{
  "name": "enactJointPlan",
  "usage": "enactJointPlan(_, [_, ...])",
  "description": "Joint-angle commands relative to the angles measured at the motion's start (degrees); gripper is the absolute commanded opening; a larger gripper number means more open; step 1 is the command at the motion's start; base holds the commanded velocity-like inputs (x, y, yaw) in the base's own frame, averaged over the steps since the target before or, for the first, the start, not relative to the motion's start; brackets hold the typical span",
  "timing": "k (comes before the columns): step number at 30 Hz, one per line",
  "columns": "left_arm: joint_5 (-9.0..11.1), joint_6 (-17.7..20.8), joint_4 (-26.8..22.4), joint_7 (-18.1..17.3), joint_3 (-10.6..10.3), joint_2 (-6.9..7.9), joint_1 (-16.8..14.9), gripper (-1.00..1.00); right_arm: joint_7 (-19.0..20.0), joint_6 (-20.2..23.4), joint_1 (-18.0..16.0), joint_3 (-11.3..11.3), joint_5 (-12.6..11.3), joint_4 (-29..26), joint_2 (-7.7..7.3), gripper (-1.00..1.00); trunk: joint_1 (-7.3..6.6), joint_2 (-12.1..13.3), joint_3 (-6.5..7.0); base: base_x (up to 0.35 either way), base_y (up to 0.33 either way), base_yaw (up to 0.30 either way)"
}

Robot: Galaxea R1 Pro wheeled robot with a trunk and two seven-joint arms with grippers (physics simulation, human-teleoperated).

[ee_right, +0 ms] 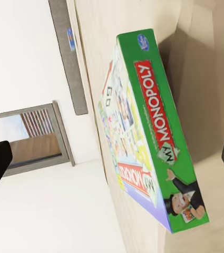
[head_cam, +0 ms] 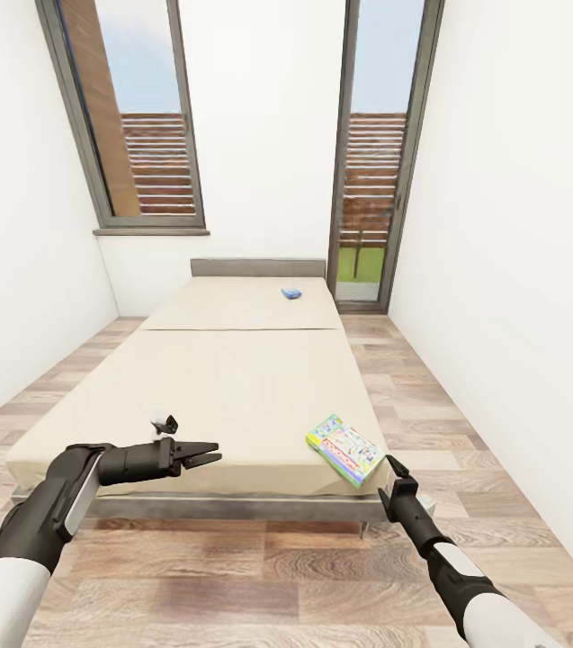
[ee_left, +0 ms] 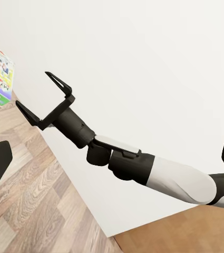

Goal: Put all the toys in the child's room - the three board games (two on the bed and one on the table), the two jigsaw puzzles on the table, and the tennis ball on the table - inside the toy box on the table in the child's room.

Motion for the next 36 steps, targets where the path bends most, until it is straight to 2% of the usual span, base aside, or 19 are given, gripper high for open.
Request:
enactJointPlan(1, [0.09,0.6,-0.01,-0.13,-0.02,0.0,-0.02,1.0,0.08,0.51,-0.05,-0.19,-0.42,0.04,0.0,1.0,-0.01,-0.02,-0.05,0.011,-0.01,0.0])
enactJointPlan(36, [0.11,0.6,-0.01,-0.13,-0.06,-0.04,-0.01,1.0,0.05,0.5,-0.02,-0.12,-0.42,0.04,0.0,1.0,-0.01,-0.02,-0.05,0.001,0.021,0.0])
